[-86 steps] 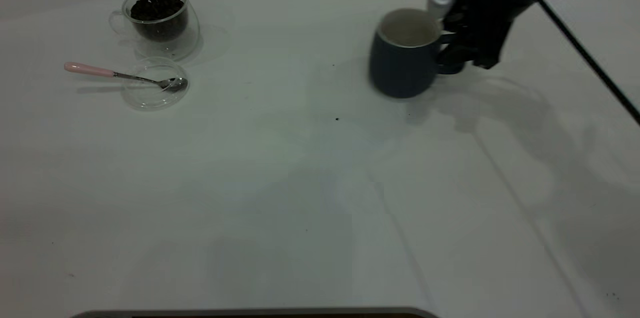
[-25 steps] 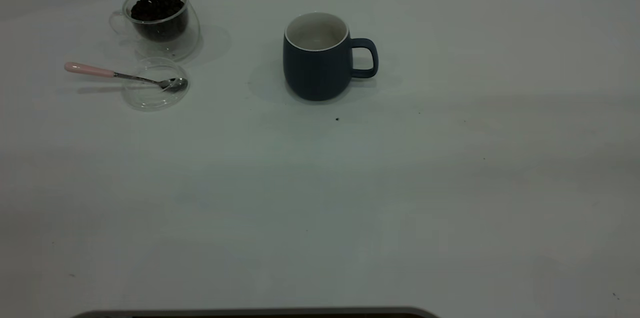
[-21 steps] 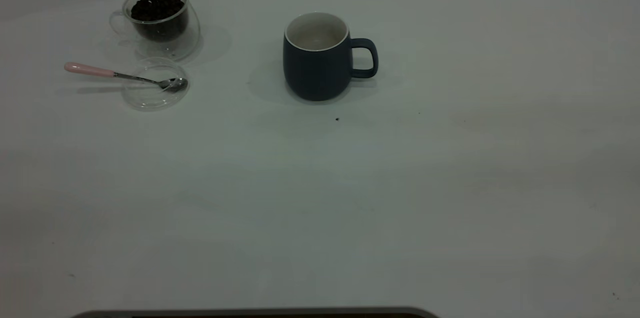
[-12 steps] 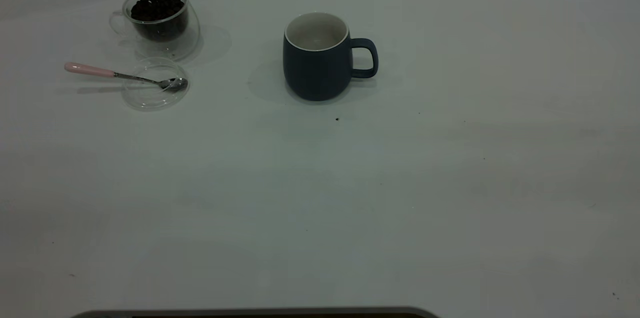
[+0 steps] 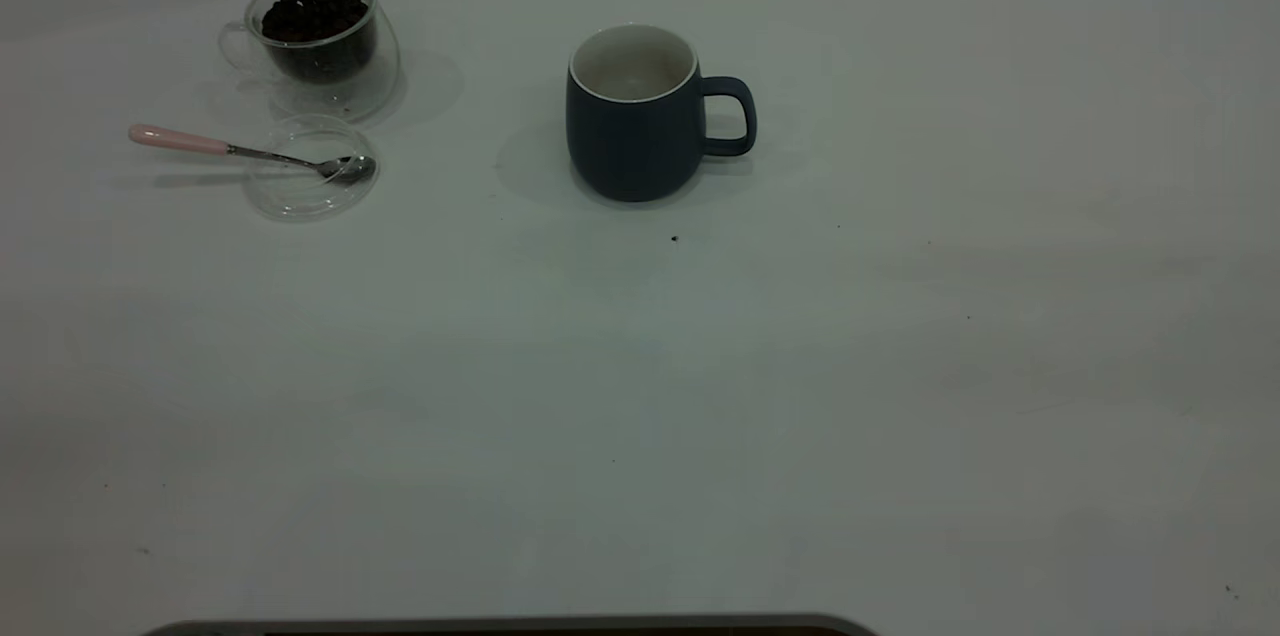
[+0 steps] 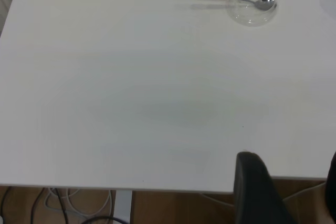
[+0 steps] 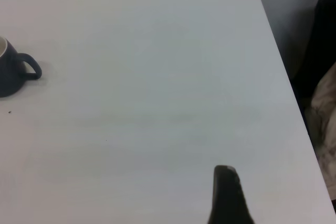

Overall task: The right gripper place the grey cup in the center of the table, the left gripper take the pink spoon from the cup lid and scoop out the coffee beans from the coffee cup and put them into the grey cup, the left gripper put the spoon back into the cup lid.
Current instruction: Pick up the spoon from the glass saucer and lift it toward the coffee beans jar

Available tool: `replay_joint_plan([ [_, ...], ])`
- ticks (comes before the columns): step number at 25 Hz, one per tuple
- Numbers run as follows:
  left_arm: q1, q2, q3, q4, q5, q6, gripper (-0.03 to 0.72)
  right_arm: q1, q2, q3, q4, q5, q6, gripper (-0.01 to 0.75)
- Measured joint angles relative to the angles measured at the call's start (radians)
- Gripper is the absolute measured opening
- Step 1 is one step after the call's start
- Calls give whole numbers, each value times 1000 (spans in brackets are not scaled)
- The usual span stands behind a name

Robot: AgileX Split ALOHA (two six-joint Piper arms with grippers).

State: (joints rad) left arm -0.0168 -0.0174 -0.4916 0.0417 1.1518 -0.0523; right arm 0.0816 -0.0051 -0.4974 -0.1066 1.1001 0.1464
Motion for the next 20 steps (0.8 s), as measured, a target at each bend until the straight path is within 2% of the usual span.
replay_joint_plan([
  [20, 0, 1, 0, -24, -26, -10, 390, 0, 0, 0, 0, 0, -1, 534],
])
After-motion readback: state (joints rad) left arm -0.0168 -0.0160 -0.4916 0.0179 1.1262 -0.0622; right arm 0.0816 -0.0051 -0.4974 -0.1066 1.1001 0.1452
